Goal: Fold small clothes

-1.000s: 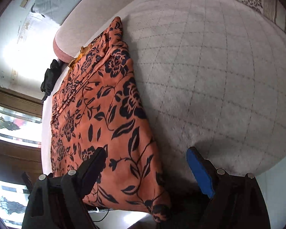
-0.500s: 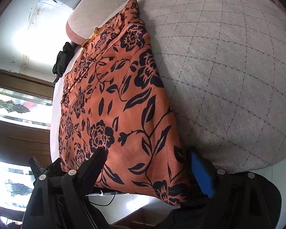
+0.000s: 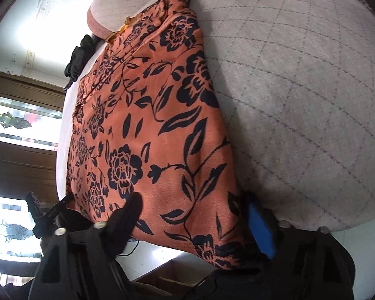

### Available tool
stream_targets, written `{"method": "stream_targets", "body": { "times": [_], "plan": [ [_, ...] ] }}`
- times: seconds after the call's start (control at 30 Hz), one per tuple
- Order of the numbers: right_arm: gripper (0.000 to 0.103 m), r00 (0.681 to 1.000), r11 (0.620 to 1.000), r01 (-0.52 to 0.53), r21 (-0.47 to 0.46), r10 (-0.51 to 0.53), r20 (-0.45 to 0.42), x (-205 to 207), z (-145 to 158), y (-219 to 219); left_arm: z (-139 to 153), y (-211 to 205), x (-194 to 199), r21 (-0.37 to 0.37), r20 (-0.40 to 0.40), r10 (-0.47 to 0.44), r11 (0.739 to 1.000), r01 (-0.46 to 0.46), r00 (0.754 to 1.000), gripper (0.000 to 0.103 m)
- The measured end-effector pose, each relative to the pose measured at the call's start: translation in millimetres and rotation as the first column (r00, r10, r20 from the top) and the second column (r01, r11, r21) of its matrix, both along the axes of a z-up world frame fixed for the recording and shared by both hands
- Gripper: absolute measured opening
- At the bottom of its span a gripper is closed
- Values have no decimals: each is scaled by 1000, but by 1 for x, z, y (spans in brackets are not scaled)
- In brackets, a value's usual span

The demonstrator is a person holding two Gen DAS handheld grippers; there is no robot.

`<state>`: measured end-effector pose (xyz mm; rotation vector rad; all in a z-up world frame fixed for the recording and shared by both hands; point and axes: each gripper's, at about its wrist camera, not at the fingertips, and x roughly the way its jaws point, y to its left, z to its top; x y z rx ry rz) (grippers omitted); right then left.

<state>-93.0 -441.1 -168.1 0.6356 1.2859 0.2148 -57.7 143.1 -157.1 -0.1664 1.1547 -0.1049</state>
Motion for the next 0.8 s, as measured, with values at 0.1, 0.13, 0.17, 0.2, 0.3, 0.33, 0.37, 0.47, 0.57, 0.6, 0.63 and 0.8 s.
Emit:
{"method": "stream_targets", "body": {
  "times": [0.1, 0.13, 0.17, 0.2, 0.3, 0.33, 0.37, 0.47, 0.57, 0.6, 0.63, 0.8],
  "plan": [
    [28, 999, 999, 38, 0, -38, -17, -9, -5, -15, -6, 2, 1, -11, -1, 26, 1000, -26, 1000, 29],
    [30, 999, 998, 51, 26, -50, -19, -12, -9, -19, -6, 1, 1, -25, 4, 23, 999, -23, 1000, 37],
    [31, 998, 997, 58, 59, -57, -25, -14, -11, -19, -6, -1, 1, -32, 4, 13, 999, -13, 1000, 53],
    [33, 998, 996, 54, 64, -52, -29, -16, -12, -21, -6, -4, 1, -27, -3, -1, 1000, 1, 1000, 62],
    [50, 1000, 998, 11, 61, -10, -13, -15, -8, -10, -10, -14, 1, 25, -3, -11, 1000, 11, 1000, 74],
    [51, 1000, 999, 6, 54, -5, -15, -14, -7, -7, -11, -16, 1, 49, -7, -15, 999, 15, 1000, 70],
    [50, 1000, 999, -5, 39, 6, -20, -12, -7, -4, -10, -17, 1, 80, -5, -19, 997, 20, 1000, 49],
    [5, 999, 1000, -20, 13, 21, -38, -11, -5, 1, -3, -10, 5, 1, -20, -37, 999, 37, 999, 7],
    [5, 1000, 999, 10, 46, -10, -4, -14, 9, -1, 20, -3, 2, -45, 28, -9, 999, 10, 1000, 7],
    [5, 999, 997, 25, 69, -26, 21, -15, 18, -1, 30, -2, 0, -64, 52, -4, 998, 8, 999, 7],
    [5, 998, 996, 33, 85, -37, 48, -16, 28, -2, 37, -1, -1, -79, 68, -1, 997, 6, 998, 7],
    [5, 995, 990, 69, 126, -77, 58, -15, 27, -9, -1, -1, 13, -56, -44, 12, 998, -15, 999, 7]
  ]
}}
